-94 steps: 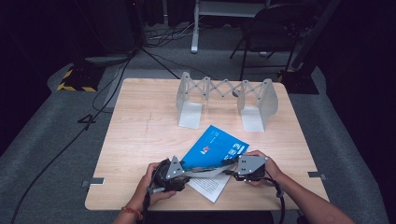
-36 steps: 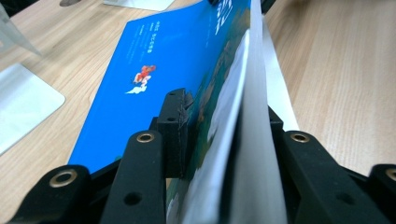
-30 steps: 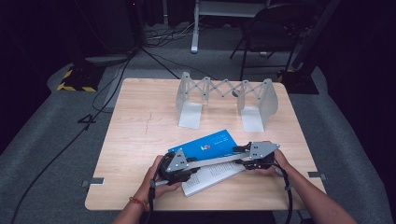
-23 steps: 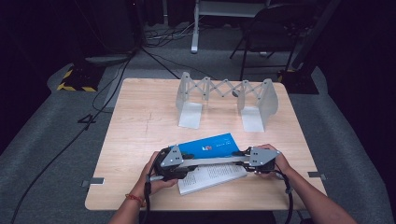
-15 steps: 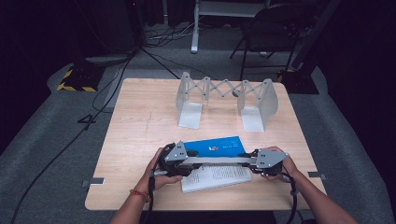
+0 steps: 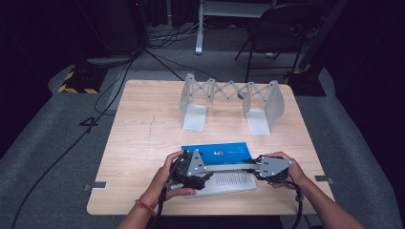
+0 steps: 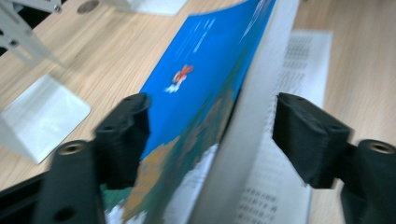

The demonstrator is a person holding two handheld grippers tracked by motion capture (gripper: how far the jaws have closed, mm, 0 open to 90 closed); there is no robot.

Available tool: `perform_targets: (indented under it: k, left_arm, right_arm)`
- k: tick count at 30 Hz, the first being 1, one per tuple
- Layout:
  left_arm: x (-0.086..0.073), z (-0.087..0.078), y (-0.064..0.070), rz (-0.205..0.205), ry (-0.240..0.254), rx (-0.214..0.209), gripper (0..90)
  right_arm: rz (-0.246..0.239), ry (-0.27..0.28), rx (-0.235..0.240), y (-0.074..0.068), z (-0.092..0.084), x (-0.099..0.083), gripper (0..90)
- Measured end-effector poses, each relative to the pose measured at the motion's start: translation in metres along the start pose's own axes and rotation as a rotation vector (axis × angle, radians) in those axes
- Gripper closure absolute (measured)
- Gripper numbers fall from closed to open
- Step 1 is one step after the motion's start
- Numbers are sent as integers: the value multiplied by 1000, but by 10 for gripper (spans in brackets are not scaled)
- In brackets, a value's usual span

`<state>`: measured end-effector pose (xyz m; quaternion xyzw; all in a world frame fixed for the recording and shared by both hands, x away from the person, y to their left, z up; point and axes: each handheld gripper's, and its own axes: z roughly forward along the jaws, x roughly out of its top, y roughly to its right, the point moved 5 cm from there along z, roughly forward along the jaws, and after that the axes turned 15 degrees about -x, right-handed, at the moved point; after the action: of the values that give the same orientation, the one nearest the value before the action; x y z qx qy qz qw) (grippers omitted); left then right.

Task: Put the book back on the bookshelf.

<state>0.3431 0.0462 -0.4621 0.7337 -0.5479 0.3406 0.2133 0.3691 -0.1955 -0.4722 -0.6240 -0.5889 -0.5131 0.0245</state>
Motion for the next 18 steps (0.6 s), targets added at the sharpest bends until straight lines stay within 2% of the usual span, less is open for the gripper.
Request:
perform_targets:
  k: [2,3,5,6,9,11,14,17,18]
  left_arm:
    - [-4,1,-1,0,-25,3,388]
    - [-7,2,-2,9,-51,14,478]
    - [-13,2,-2,28,-66,-13,587]
    - [-15,2,-3,32,-55,-21,608]
    - [-22,1,-6,34,-21,-41,641]
    - [-27,2,-8,24,-1,-64,650]
    - [-32,0,-11,7,35,-88,653]
    - [-34,-1,-16,1,52,-111,649]
    - [-34,-1,-17,-6,43,-121,642]
  right_arm:
    - [-1,-1,2,0,0,1,724]
    - [3,2,2,0,0,1,722]
    - [-2,0,0,-1,0,3,719]
    - [3,3,0,-1,1,3,715]
    - [33,36,9,0,2,4,675]
    - [76,76,25,2,5,1,629]
    - [135,88,64,7,11,-7,621]
    - [135,87,66,7,15,-11,649]
    - [118,80,59,6,15,-9,671]
